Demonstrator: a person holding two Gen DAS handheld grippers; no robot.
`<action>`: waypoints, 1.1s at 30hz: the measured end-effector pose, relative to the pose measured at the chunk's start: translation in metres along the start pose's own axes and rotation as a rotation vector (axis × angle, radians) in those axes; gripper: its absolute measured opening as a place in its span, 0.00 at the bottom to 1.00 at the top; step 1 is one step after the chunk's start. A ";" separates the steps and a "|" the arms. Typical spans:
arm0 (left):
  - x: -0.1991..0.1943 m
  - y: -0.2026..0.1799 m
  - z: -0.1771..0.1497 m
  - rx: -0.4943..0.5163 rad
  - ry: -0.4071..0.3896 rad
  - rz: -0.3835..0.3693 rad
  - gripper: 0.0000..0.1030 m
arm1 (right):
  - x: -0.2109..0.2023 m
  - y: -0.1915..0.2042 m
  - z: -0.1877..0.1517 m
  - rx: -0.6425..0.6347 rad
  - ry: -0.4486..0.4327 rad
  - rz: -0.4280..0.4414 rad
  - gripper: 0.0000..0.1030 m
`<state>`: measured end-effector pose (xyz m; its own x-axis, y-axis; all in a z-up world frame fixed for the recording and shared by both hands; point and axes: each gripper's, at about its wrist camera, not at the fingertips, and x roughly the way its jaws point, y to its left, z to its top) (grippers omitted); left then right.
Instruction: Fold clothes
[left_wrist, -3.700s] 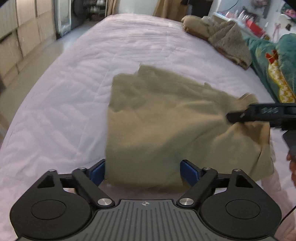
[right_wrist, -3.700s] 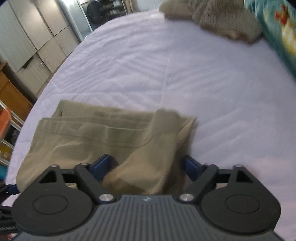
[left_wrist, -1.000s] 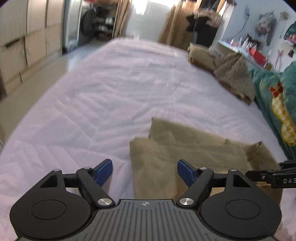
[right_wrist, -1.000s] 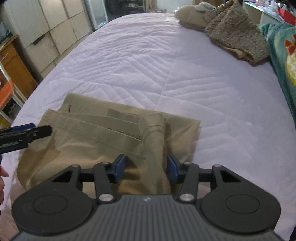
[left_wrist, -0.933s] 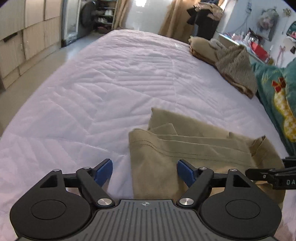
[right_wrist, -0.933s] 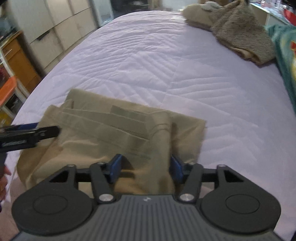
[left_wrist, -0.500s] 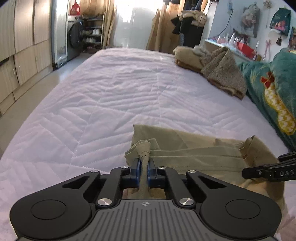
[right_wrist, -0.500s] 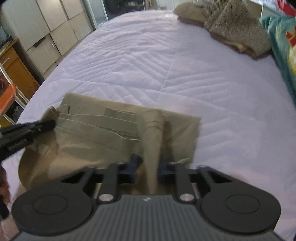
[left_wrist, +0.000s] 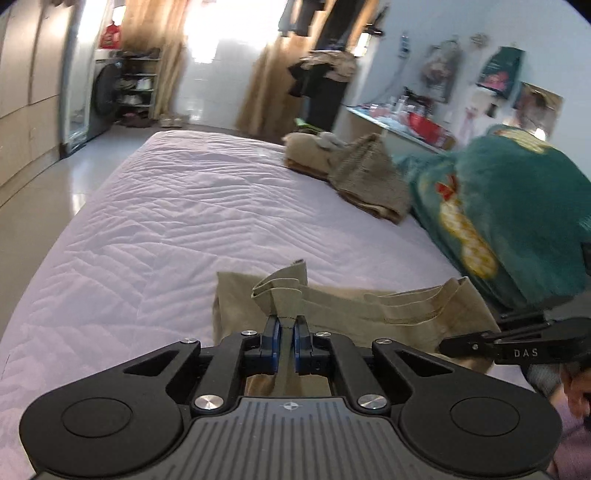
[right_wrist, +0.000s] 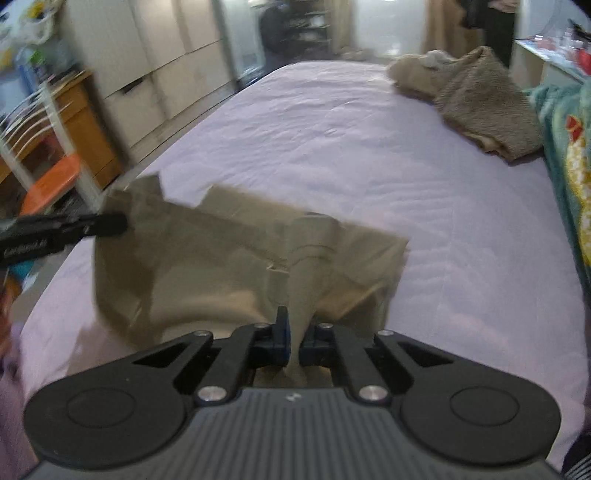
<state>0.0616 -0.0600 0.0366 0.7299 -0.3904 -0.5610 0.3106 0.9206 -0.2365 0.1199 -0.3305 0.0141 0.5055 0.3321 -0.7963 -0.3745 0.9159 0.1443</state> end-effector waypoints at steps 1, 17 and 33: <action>-0.009 -0.003 -0.005 0.015 0.008 -0.015 0.07 | -0.006 0.005 -0.007 -0.020 0.019 0.017 0.04; -0.114 -0.019 -0.060 0.104 0.175 0.078 0.22 | -0.074 0.025 -0.076 -0.005 0.162 0.086 0.45; -0.004 -0.058 -0.085 0.040 0.363 0.184 0.51 | 0.005 0.044 -0.126 0.000 0.325 0.059 0.55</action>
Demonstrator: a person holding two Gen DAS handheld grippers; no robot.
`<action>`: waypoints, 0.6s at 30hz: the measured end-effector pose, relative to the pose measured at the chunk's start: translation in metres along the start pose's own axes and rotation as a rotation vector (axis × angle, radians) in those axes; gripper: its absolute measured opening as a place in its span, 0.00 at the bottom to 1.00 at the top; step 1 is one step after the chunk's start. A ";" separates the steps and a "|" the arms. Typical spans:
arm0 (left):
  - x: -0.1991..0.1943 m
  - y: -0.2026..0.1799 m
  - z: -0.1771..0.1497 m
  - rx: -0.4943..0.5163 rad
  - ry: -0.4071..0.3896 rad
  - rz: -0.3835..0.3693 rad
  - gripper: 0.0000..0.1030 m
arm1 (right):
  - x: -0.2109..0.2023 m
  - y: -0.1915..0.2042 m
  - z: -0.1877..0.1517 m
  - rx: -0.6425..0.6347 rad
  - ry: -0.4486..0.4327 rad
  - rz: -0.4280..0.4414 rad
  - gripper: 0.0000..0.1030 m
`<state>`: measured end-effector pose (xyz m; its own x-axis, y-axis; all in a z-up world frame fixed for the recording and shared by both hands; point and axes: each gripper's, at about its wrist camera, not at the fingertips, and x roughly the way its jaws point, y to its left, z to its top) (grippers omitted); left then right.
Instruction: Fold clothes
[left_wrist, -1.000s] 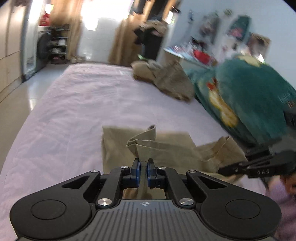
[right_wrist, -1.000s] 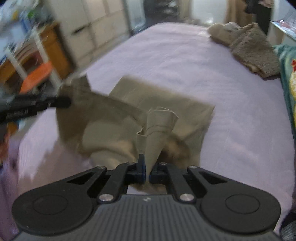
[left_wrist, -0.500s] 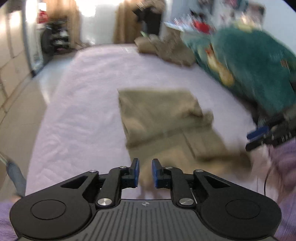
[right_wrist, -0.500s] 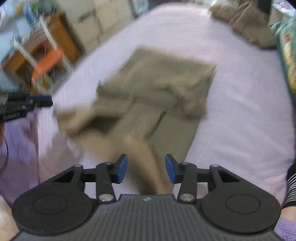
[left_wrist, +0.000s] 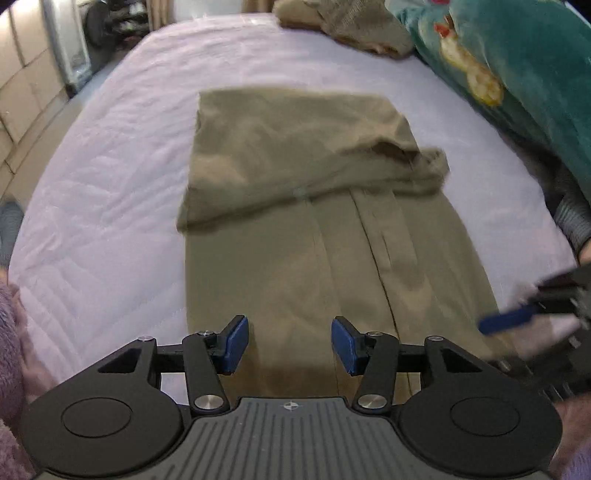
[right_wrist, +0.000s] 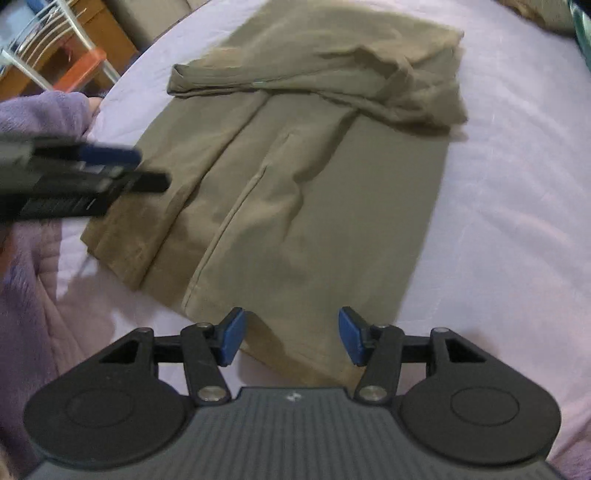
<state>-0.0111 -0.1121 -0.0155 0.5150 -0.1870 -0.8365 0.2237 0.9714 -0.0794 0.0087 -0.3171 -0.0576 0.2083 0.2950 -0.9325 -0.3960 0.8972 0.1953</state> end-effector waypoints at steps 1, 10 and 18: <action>-0.001 0.005 0.007 -0.023 -0.026 0.013 0.51 | -0.010 -0.002 0.007 -0.011 -0.039 -0.010 0.56; 0.013 0.026 0.053 0.020 -0.142 0.132 0.57 | -0.020 -0.031 0.079 -0.057 -0.267 -0.177 0.71; 0.048 0.032 0.053 0.152 -0.106 0.119 0.70 | -0.001 -0.033 0.091 -0.266 -0.303 -0.217 0.72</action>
<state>0.0652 -0.0974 -0.0298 0.6272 -0.0948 -0.7731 0.2747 0.9557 0.1057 0.1029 -0.3171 -0.0354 0.5487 0.2280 -0.8043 -0.5220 0.8450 -0.1166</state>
